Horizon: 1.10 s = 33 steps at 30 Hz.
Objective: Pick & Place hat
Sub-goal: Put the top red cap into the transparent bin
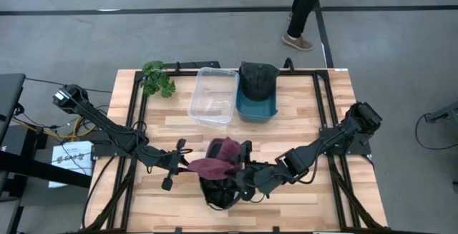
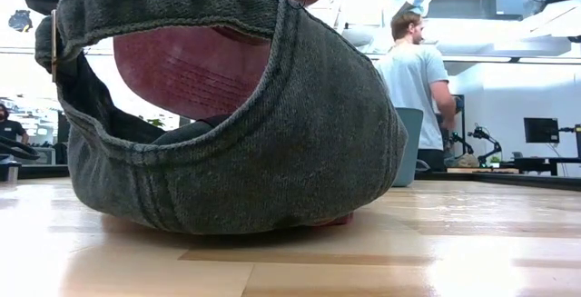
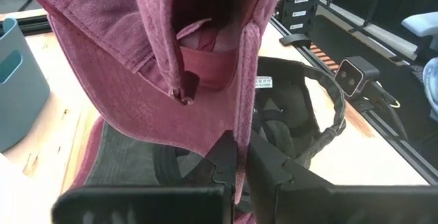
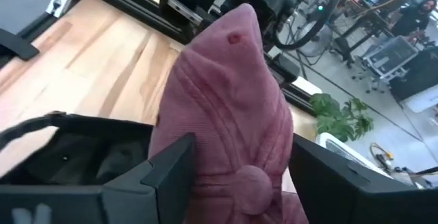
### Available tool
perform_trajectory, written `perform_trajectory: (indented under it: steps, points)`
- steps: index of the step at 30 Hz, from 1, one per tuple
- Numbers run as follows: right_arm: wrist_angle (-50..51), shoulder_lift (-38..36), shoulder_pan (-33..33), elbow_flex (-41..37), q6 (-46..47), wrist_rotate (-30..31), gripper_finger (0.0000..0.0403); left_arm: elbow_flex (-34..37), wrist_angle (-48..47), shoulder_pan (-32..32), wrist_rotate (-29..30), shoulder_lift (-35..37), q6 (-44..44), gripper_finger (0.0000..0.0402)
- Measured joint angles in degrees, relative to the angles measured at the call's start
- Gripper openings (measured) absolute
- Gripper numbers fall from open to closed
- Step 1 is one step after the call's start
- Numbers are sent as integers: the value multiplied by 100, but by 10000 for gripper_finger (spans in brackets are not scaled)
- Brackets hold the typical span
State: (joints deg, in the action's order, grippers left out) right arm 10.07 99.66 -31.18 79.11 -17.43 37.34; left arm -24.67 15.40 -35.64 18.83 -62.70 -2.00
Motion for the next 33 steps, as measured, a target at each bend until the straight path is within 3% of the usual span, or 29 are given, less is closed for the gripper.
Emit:
perform_trajectory:
  steps: [6,12,20,28,33]
  points:
    - [0,0,-51,0,159,0,164,0,1,0,0,0,0,16]
    - [-8,0,-70,-2,63,-7,19,0,4,0,0,0,0,16]
    - [-46,4,-67,209,-109,13,13,2,104,4,250,0,-2,37]
    - [252,7,-67,552,-359,74,12,2,160,7,562,0,-46,111]
    - [783,7,-3,805,-362,545,12,2,183,7,560,0,-140,158]
